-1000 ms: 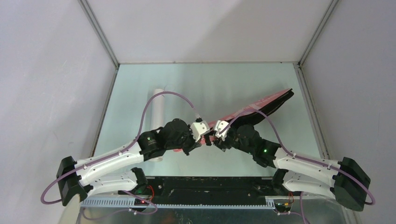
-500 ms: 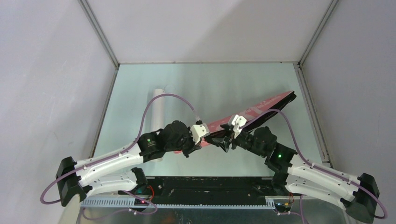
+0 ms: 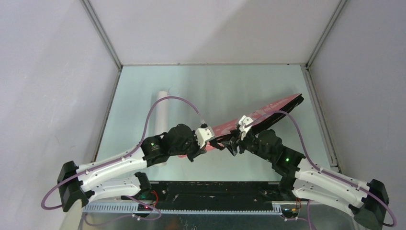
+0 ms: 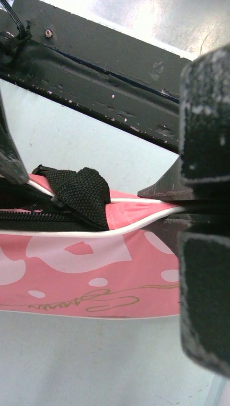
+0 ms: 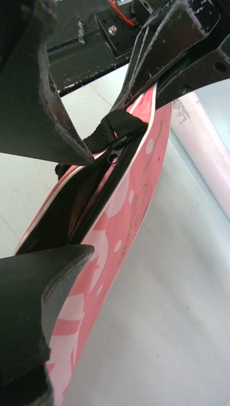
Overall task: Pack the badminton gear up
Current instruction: Zip the racket bag at the center of the board.
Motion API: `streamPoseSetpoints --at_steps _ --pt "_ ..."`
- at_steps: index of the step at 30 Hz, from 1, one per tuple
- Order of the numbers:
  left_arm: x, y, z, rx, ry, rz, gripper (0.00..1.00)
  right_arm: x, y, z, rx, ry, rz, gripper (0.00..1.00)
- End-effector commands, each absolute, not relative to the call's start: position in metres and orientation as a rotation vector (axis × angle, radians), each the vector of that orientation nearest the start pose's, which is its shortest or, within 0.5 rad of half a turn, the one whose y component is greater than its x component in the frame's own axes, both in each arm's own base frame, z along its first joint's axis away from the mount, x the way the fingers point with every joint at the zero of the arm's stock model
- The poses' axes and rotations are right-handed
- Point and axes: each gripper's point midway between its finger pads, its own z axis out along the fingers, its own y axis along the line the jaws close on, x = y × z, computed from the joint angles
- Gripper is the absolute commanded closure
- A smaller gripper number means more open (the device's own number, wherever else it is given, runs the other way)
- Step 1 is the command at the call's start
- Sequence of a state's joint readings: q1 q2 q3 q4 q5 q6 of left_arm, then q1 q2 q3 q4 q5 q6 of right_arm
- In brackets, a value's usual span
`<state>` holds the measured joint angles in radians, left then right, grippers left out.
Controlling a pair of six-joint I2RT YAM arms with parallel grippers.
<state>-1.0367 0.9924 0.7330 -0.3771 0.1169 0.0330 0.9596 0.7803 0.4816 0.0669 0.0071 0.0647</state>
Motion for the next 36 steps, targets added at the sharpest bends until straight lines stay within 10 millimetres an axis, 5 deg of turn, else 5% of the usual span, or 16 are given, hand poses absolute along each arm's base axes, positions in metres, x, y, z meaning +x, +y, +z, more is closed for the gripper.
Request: streamPoseSetpoints --at_steps 1,14,23,32,36 --pt "0.123 -0.28 0.153 1.228 1.923 -0.794 1.0 0.186 0.244 0.192 -0.758 1.711 0.644 0.36" --pt "0.121 -0.282 0.153 1.234 1.924 -0.805 1.0 0.176 0.28 0.181 -0.921 1.663 0.75 0.37" --pt "0.122 -0.28 0.152 1.233 1.926 -0.798 1.0 0.174 0.252 0.203 -0.86 1.633 0.705 0.36" --pt "0.121 -0.28 0.153 1.239 1.921 -0.801 1.0 0.166 0.247 0.167 -1.029 1.702 0.641 0.37" --pt "0.121 -0.281 0.154 1.244 1.921 -0.806 1.0 0.182 0.241 0.165 -0.988 1.717 0.566 0.37"
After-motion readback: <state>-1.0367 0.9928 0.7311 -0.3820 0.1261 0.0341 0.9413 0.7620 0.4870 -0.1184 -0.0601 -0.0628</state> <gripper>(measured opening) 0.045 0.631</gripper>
